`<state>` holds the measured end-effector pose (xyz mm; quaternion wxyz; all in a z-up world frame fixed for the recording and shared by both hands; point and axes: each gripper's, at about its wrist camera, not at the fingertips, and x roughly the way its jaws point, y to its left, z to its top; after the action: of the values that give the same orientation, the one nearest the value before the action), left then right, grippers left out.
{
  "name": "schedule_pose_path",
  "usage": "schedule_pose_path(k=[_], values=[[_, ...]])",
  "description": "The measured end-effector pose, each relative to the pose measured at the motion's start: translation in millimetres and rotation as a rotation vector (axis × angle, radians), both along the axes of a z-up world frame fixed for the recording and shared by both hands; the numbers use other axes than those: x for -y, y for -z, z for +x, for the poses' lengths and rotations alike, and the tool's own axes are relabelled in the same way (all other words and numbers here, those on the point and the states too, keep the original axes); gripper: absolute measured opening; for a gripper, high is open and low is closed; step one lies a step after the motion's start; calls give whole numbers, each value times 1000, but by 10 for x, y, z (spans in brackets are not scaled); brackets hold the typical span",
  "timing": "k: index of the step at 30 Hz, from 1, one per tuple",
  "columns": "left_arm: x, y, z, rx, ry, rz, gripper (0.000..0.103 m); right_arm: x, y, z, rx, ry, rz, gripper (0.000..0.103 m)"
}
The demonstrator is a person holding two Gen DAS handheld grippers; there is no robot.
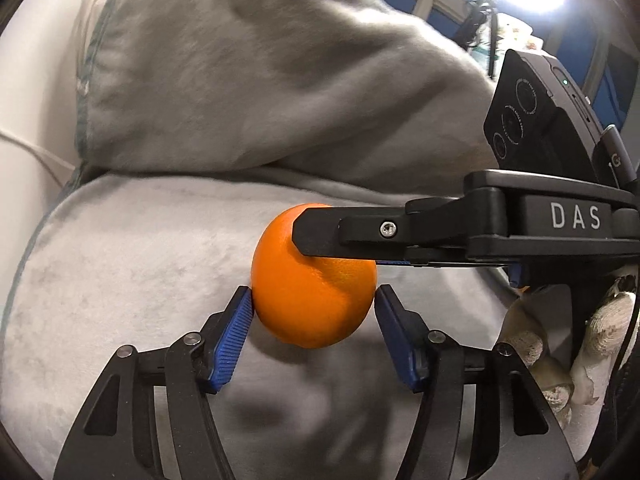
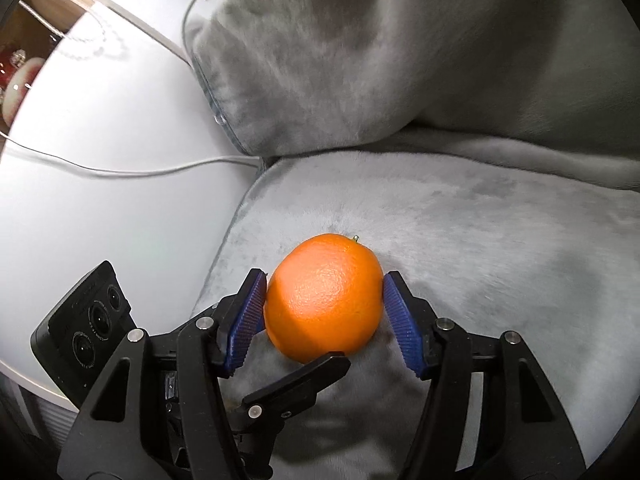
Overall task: Organize fruits
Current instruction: 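Grasp the oval orange with the left gripper while the right gripper grasps another orange, then carry both oranges onto the white plate while both grippers open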
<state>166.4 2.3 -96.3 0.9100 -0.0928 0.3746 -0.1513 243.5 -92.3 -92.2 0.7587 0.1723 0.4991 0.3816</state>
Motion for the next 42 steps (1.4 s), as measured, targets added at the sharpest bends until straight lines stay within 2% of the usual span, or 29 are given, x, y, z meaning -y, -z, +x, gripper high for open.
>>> schedule_pose_path(k=[7,13,24,32,42], values=[[395,-208,-68,59,59,1,62,428,-270,-137,54,55,12,63],[874,-355,-123,98,135,4,62,1012,-455,-256,85,129,15,63],[1717,-486,-155,117,288,-10,62,2014,-619,-497,115,286,-12,63],[2252,-660,-62,202,325,42,62,2668,-738,-596,142,371,26,63],[2602,-846,103,207,358,64,63,3113,-792,-467,159,465,84,64]])
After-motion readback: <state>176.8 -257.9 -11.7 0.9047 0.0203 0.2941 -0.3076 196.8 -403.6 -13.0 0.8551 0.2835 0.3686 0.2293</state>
